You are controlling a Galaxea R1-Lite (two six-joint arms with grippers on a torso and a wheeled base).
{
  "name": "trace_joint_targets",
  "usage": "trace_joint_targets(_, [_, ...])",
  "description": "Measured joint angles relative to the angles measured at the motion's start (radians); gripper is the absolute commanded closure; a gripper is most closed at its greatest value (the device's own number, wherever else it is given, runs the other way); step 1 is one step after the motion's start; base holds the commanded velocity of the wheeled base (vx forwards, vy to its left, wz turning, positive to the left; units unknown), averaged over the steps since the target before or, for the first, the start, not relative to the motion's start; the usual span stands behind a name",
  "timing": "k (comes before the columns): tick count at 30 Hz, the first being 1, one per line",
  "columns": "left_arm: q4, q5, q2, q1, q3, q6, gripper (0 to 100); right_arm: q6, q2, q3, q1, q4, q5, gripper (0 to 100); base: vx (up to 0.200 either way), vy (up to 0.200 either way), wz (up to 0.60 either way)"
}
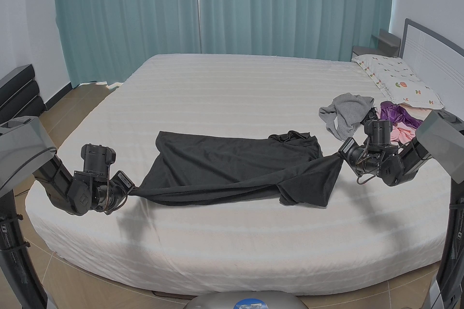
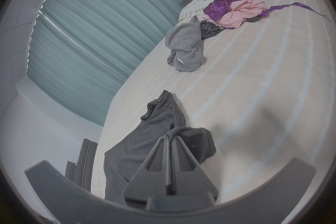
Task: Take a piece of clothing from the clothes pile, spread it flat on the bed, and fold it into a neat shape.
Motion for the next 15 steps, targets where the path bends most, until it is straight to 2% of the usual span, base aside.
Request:
trace_joint_targets(7, [-0.008, -0.004, 0.018, -0.004, -0.003, -0.008, 100, 0.0, 0.09, -0.204, 0.001, 0.094, -0.007, 100, 0.0, 0.0, 0.0])
trace_joint_targets(14, [-0.01, -0.008, 0.031, -0.008, -0.004, -0.018, 100, 0.001, 0.181, -0.35, -0.006, 0.113, -0.013, 100, 0.0, 0.0, 0.0])
trace_joint_targets(15, [-0.01, -0.009, 0.032, -0.008, -0.004, -0.021, 100, 0.001, 0.191, -0.361, -0.006, 0.113, -0.014, 0, 0.0, 0.0, 0.0])
